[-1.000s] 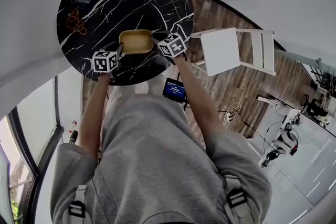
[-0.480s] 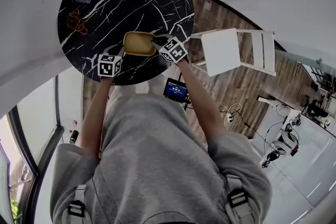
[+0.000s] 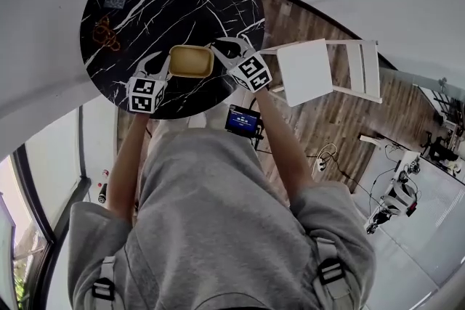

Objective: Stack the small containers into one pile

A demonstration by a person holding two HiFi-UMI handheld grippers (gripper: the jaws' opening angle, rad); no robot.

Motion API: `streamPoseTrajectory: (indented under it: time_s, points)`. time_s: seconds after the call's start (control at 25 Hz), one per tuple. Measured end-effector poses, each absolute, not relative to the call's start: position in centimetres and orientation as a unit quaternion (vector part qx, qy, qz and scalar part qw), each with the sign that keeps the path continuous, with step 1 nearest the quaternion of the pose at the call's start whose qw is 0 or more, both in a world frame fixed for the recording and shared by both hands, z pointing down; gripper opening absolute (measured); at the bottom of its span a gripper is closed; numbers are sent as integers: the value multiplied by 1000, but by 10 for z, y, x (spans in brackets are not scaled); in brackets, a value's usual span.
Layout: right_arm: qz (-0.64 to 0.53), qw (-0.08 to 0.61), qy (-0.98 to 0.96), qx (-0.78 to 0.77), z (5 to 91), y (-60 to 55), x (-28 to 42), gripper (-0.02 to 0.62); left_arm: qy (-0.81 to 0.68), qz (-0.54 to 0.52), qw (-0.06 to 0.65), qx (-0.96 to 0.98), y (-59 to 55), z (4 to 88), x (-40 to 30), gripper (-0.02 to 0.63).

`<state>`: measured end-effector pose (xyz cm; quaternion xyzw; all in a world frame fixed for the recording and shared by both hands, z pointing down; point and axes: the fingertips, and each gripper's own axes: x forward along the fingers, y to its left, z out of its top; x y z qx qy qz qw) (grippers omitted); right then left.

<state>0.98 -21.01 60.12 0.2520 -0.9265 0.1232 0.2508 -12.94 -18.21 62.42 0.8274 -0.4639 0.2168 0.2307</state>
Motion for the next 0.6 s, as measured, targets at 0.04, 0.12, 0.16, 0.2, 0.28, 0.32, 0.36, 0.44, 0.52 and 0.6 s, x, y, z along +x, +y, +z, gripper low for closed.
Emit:
streamPoseTrajectory:
  time_s: [0.04,0.12,0.16,0.2,0.28,0.32,0.36,0.44,0.52,0.6]
  points:
    - [104,234,-932,256,582,-213,10,64,-466,208,203,836,-187,606,-126,51]
    - [69,205,-941,262,544,-215,12,61,-474,191,149,846,-192,566,-117,51]
    - [54,189,-944,264,525,-215,13,58,-480,182,123,849,-194,545,-113,50]
    - [39,173,-948,266,505,-215,14,54,-486,172,98,851,-195,524,-108,51]
    - [10,146,-953,264,469,-213,15,35,-496,151,56,853,-193,485,-98,49]
    - [-4,136,-956,260,454,-210,16,34,-499,140,41,854,-190,470,-92,49]
    - [-17,128,-958,254,441,-207,16,34,-501,129,31,855,-186,456,-86,48]
    - [-43,113,-964,237,421,-198,16,34,-503,117,20,856,-176,436,-73,46]
    - [-65,105,-970,211,409,-185,17,34,-512,124,18,850,-162,426,-61,44]
    - [-79,99,-975,182,404,-172,17,31,-527,134,12,839,-148,421,-52,40]
